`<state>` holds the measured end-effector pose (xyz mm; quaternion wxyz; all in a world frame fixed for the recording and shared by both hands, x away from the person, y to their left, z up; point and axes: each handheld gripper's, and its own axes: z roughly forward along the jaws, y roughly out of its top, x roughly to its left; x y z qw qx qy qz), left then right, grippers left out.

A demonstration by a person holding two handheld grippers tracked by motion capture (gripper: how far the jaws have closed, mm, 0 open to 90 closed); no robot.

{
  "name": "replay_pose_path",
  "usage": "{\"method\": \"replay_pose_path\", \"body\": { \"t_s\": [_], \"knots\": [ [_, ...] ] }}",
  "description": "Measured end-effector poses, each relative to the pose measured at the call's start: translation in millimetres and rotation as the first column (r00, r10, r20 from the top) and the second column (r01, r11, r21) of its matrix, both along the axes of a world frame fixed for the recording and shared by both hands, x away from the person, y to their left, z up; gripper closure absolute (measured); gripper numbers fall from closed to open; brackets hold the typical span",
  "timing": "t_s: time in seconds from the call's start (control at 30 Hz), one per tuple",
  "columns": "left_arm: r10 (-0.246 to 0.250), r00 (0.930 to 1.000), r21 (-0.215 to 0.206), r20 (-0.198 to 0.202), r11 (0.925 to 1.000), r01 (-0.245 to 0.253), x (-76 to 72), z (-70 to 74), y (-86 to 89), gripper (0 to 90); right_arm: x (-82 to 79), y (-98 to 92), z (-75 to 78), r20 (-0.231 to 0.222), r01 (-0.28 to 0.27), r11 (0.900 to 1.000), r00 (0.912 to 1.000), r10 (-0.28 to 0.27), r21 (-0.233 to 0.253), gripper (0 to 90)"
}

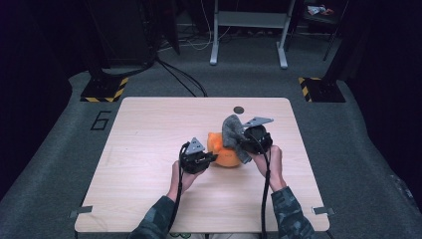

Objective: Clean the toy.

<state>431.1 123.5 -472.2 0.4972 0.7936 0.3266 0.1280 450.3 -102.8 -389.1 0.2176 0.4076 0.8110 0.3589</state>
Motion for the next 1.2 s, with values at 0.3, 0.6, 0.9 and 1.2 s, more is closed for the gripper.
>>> {"method": "replay_pose_path", "body": {
  "t_s": [0.3, 0.6, 0.9, 1.2],
  "knots": [
    [0.009, 0.9999, 0.016, -0.008, 0.9998, -0.009, 0.4, -1.5, 0.2, 81.7, 1.5, 38.0, -9.9, -0.007, -0.113, 0.988, 0.9936, 0.113, -0.106, 71.9],
    [0.015, 0.9995, -0.005, -0.028, 0.9999, -0.015, 0.7, -6.0, 4.9, 81.4, 3.4, 33.3, -16.0, -0.026, -0.105, 0.991, 0.9943, 0.103, -0.087, 71.9],
    [0.013, 0.9995, -0.015, -0.027, 0.9998, -0.014, 1.2, -7.5, 6.6, 80.9, 7.5, 12.4, -22.8, -0.060, -0.062, 0.996, 0.9965, 0.058, -0.068, 71.8],
    [0.009, 0.9996, -0.015, -0.026, 0.9999, -0.009, 1.5, -7.7, 6.7, 80.8, 11.4, -9.0, -34.6, -0.113, 0.003, 0.999, 0.9936, -0.008, -0.037, 71.9]
  ]
}}
